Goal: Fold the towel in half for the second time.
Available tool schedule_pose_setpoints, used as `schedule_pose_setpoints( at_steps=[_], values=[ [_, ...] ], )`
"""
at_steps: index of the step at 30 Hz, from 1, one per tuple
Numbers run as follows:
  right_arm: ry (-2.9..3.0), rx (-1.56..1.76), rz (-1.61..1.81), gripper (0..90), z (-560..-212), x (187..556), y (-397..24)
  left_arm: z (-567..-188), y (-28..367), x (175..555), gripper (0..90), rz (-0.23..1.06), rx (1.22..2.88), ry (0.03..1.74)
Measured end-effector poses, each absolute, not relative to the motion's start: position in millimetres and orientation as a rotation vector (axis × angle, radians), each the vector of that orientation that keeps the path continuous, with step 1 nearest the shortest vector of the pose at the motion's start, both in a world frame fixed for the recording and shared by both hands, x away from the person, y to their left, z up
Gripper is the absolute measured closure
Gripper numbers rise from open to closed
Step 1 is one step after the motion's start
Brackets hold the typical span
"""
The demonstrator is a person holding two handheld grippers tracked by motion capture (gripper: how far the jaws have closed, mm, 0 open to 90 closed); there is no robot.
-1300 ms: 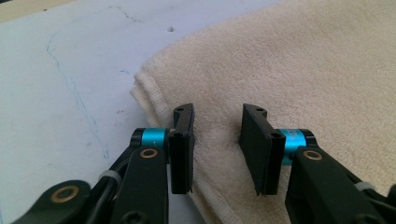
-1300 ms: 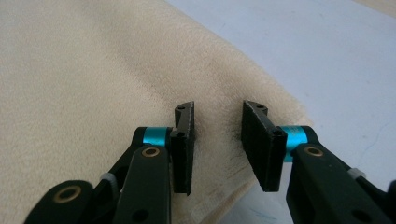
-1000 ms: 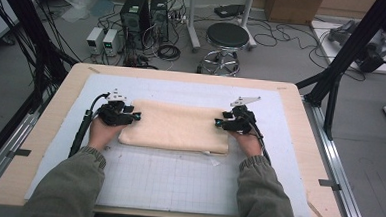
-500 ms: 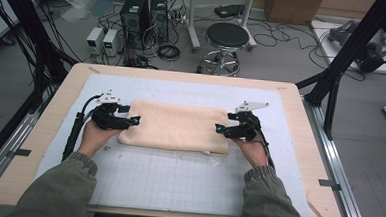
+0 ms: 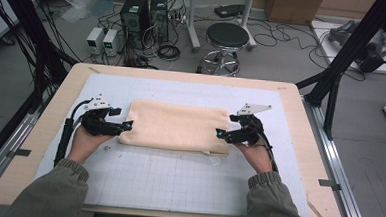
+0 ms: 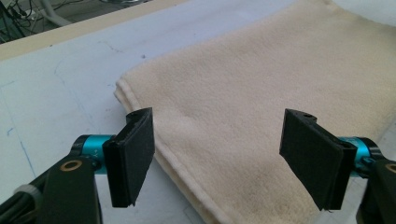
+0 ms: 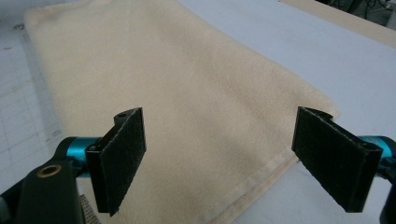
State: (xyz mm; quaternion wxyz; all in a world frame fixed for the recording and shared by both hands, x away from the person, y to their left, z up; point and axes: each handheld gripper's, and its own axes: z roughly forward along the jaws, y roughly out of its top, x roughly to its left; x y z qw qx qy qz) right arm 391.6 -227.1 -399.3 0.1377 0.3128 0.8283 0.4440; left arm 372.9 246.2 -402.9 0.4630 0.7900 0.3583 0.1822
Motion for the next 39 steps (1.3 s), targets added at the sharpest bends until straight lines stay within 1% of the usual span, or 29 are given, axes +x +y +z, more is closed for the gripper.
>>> schedule_pose_setpoints(
  at_steps=[14, 21, 30, 39],
  values=[
    [2.436, 0.881, 1.260, 12.6, -391.5, 378.6, -222.1, -391.8, 241.4, 353.5, 17.3, 0.469, 1.979, 0.832],
    [2.455, 0.848, 1.239, 12.5, -387.2, 370.7, -220.8, -394.0, 245.1, 345.5, 16.3, 0.466, 1.962, 0.831],
    [2.438, 0.878, 1.270, 12.6, -401.6, 356.9, -225.9, -395.7, 250.1, 329.9, 14.5, 0.480, 1.958, 0.841],
    [2.429, 0.869, 1.291, 12.2, -404.5, 334.7, -232.1, -399.8, 251.1, 305.5, 11.4, 0.483, 1.951, 0.847]
  ],
)
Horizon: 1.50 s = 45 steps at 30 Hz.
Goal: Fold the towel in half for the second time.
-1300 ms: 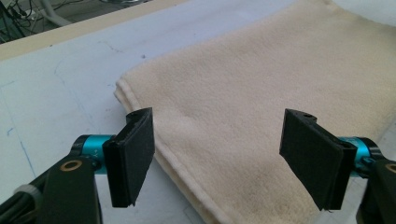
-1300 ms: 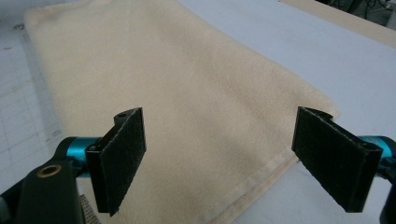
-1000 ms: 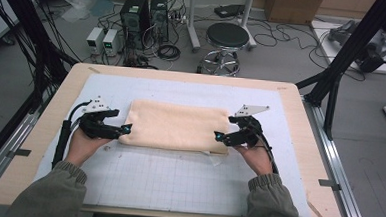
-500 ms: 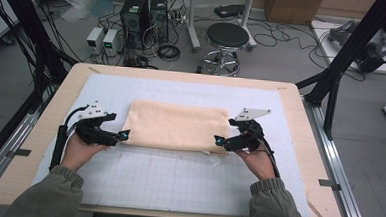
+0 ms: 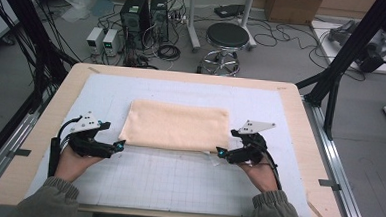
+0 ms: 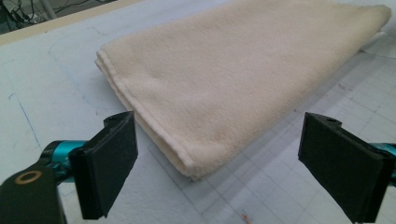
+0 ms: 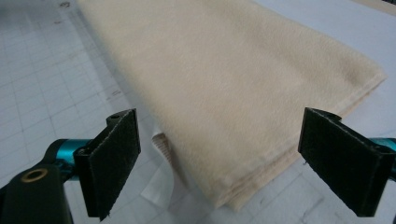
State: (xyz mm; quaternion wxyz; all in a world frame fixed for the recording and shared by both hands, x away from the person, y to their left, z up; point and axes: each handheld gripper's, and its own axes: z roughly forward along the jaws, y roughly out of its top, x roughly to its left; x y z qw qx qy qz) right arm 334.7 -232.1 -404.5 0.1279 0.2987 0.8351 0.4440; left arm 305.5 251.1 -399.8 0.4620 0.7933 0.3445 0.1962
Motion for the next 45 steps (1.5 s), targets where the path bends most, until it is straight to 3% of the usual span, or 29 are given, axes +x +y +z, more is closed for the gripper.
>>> schedule_pose_setpoints(
  at_steps=[45],
  values=[
    [2.289, 0.975, 1.335, 12.2, -416.6, 249.7, -301.9, -410.5, 281.3, 244.8, 7.0, 0.522, 1.956, 0.885]
  ],
)
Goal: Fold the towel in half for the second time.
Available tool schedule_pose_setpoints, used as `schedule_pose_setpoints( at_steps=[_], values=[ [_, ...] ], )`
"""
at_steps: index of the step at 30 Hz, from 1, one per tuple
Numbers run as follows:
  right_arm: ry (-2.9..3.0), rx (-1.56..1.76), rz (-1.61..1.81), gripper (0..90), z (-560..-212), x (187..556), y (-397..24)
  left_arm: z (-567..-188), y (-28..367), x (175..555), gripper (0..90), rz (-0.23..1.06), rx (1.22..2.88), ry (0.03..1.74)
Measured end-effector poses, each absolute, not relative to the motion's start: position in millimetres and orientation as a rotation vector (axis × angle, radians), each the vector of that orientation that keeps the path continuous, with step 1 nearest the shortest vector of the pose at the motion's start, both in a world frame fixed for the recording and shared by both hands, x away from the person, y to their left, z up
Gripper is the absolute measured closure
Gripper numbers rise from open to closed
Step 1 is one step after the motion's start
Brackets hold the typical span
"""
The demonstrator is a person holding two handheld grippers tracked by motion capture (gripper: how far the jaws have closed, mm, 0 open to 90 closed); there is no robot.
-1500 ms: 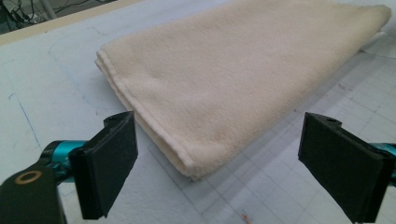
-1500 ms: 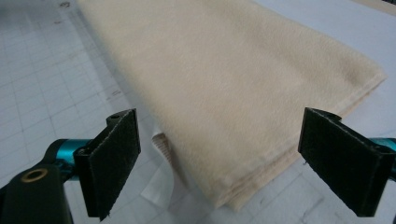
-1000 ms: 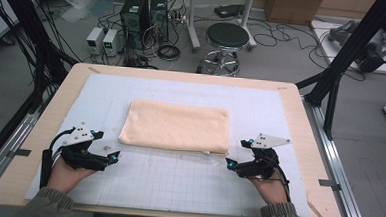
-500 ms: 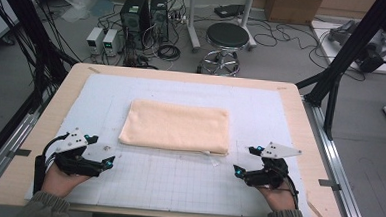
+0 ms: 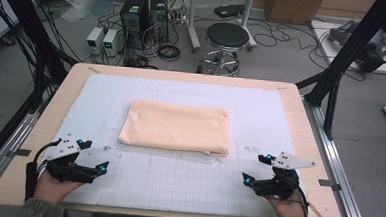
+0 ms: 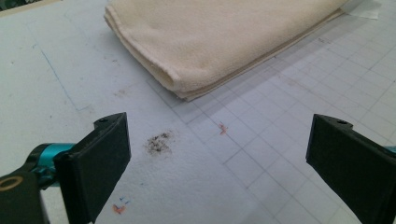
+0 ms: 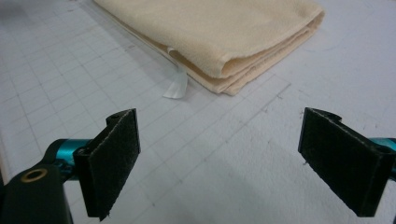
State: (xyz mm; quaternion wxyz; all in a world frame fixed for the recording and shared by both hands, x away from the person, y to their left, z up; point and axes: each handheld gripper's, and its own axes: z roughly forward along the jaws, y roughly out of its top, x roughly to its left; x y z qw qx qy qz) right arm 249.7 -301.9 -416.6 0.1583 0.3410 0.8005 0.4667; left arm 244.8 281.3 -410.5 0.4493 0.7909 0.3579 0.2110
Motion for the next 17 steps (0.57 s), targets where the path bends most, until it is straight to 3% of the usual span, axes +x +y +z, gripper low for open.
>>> schedule_pose_setpoints(
  at_steps=[17],
  values=[
    [2.321, 0.944, 1.320, 12.1, -421.1, 243.6, -300.7, -415.2, 281.7, 238.3, 7.0, 0.517, 1.950, 0.871]
  ],
)
